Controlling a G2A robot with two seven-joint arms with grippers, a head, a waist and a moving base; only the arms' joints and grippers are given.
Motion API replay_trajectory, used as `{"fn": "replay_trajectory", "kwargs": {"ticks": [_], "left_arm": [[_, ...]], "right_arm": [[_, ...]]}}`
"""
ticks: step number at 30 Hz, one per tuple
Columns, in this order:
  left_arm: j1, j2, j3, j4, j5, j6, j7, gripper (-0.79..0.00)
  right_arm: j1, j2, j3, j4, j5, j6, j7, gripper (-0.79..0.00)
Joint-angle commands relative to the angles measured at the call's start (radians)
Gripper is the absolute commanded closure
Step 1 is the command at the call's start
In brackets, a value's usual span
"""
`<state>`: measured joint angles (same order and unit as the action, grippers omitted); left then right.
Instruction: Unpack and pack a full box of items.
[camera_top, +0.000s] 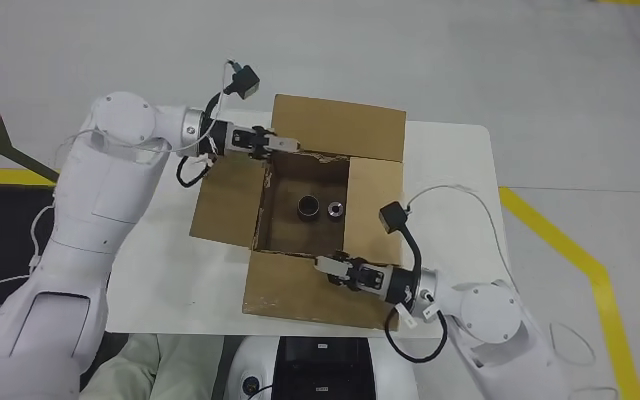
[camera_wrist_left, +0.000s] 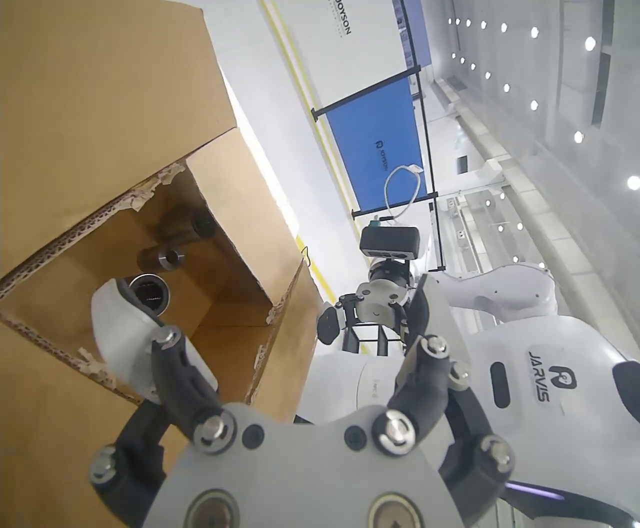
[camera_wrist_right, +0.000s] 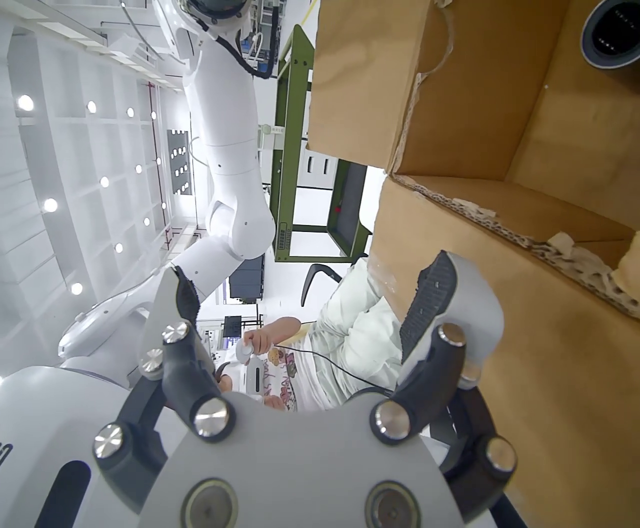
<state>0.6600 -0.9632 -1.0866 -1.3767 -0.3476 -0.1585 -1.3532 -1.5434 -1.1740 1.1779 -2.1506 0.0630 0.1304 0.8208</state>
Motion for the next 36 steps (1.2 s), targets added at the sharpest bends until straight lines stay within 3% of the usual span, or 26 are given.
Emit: {"fn": "replay_trajectory", "kwargs": {"ticks": [1, 7, 23, 26, 36], "left_arm": [[-0.012, -0.008, 0.033, -0.001, 0.003, 0.005, 0.011, -0.785], [-0.038, -0.023, 0.085, -0.003, 0.006, 0.002, 0.005, -0.785], [-0.042, -0.024, 0.087, 0.000, 0.006, -0.001, 0.002, -0.785], [-0.025, -0.027, 0.092, -0.027, -0.013, 0.027, 0.044, -0.785], [-0.071, -0.074, 0.222, -0.044, -0.044, 0.127, 0.113, -0.785]], "right_arm": [[-0.018, 0.004, 0.016, -0.012, -0.003, -0.004, 0.001, -0.785], [-0.061, 0.014, 0.048, -0.022, 0.022, 0.003, 0.013, -0.785], [-0.064, 0.015, 0.049, -0.018, 0.028, 0.003, 0.009, -0.785], [-0.075, 0.017, 0.044, -0.021, 0.023, 0.015, -0.006, -0.785], [-0.132, 0.039, 0.082, -0.089, -0.018, 0.070, 0.064, -0.785]]}}
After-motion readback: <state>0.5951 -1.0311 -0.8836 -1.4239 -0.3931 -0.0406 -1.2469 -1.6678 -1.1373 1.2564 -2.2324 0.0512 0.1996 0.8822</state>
